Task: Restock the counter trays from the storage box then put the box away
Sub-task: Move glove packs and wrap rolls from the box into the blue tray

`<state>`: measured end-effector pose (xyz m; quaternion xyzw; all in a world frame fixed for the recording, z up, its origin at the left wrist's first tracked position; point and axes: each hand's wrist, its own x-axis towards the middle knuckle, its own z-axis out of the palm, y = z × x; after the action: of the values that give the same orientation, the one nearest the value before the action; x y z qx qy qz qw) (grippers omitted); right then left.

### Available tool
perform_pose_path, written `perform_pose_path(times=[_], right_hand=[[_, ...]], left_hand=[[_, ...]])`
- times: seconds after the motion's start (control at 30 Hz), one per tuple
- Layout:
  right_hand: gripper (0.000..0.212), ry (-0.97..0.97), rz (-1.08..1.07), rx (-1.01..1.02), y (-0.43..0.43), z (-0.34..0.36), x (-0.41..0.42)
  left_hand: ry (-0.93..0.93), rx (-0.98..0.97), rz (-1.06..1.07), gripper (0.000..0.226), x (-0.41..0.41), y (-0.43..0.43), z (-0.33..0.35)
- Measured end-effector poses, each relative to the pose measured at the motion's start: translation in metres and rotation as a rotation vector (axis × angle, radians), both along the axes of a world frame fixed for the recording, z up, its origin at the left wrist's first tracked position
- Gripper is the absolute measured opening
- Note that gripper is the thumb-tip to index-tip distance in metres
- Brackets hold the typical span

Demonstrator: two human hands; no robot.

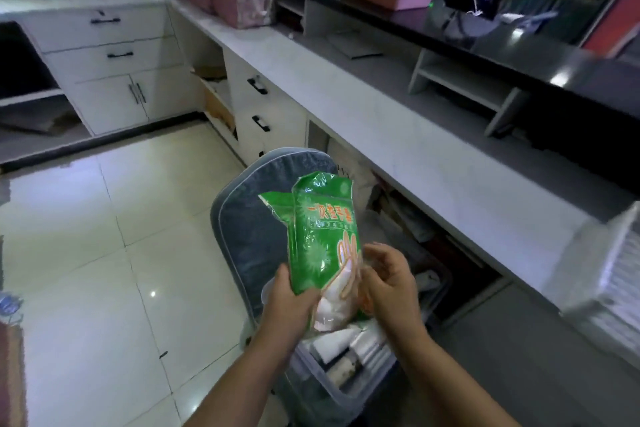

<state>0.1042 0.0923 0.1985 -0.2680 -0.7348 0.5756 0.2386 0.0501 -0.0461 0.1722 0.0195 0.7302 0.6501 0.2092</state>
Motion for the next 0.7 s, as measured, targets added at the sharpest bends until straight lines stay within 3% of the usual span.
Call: perform_pose_path(times=[0.07,0.17,0.33,0.5,0.7], right_hand=[[0.037,-0.133,-0.088,-0.026,0.02,0.001,0.021],[0.044,-0.213,-0.105,-0.33,0.045,0.007,0.057],[0.015,-0.035,-0.102,-0.65,0.068,0.026,0.121],[0.028,-0.07,-0.242,-0.468,0.09,0.037,0.179],[0.023,-0.169,-0.202,-0.314,0.123,0.05,0.257]], left_hand=[[-0.044,0.089,-0.085,0.032,0.007,0.007,0.004],[-0.125,0.197,-0.237,0.041,0.022,0.027,0.011],[-0.238,0.303,-0.468,0.052,0.063,0.071,0.027],[-0.251,0.259,-0.624,0.059,0.092,0.114,0.043],[-0.307,0.352,-0.553,0.042,0.129,0.195,0.068]])
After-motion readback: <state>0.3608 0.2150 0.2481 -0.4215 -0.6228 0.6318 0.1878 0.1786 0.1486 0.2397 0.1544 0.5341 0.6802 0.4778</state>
